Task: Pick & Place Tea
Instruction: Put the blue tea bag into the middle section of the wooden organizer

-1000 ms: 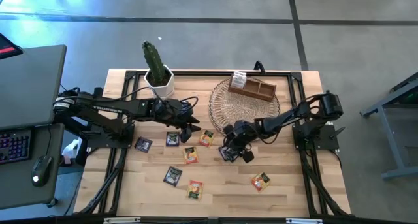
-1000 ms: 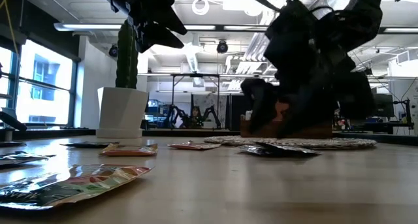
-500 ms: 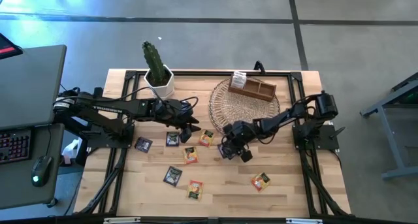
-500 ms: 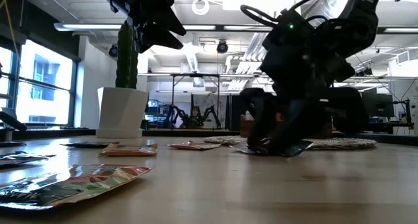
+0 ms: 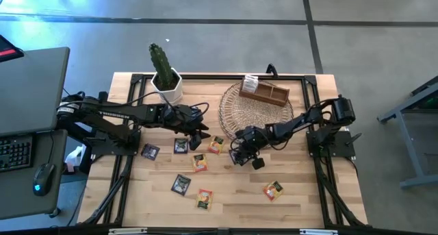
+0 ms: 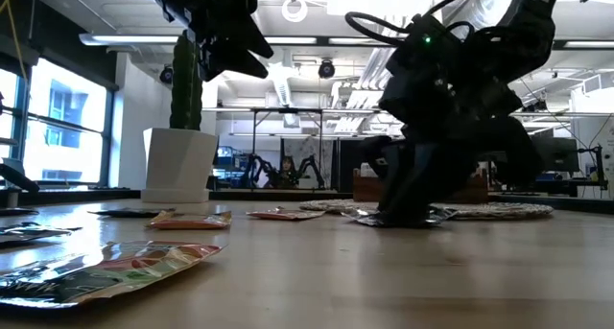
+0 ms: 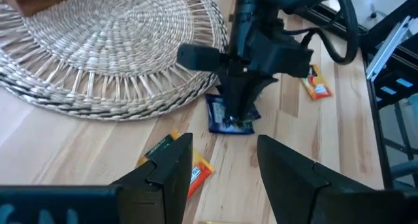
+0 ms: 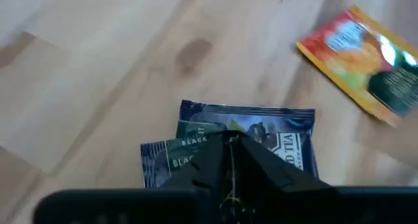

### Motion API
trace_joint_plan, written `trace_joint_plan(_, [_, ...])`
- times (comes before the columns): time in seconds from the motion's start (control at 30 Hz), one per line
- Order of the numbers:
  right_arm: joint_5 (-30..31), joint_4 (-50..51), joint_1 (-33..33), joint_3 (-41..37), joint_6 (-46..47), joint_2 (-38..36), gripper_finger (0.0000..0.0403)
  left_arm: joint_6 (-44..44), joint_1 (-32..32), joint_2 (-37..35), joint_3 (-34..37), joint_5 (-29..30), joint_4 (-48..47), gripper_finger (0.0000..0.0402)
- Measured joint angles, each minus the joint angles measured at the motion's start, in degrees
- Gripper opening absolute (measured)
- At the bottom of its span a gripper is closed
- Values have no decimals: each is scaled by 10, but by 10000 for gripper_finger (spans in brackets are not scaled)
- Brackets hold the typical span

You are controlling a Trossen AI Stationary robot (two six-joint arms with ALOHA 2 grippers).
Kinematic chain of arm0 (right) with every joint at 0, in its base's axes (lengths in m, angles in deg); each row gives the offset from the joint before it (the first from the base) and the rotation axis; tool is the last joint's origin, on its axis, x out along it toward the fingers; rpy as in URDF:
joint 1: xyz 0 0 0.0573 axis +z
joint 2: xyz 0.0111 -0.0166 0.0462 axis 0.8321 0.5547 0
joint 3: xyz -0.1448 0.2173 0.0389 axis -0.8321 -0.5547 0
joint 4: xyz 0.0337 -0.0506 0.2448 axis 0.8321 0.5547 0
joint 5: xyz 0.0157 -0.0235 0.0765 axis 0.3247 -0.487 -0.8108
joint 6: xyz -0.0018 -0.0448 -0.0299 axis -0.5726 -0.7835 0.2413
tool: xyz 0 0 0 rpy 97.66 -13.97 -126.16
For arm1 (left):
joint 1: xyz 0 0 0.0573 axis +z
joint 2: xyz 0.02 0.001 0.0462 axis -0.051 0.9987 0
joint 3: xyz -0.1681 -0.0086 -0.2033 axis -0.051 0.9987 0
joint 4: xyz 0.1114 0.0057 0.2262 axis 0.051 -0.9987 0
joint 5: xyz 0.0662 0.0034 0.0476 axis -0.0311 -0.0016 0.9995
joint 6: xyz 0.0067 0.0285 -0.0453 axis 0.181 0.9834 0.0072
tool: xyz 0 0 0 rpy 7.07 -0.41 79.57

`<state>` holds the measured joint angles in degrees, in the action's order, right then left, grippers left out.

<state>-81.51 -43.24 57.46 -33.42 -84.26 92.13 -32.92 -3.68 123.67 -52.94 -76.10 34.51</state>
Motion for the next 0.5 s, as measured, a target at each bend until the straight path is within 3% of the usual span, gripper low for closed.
trace_joint_plan(0.1, [32, 5, 0, -1, 19, -34, 14, 0, 0, 0, 0, 0, 1, 170])
trace_joint_plan(0.27, [177, 23, 0, 0, 67, -118, 18, 0, 0, 0, 0, 0, 2, 170])
trace_joint_plan(0.37, [292, 43, 0, -1, 74, -185, 26, 0, 0, 0, 0, 0, 2, 170])
trace_joint_plan(0.5, [514, 56, 0, -7, 58, -274, 15, -1, 0, 0, 0, 0, 2, 170])
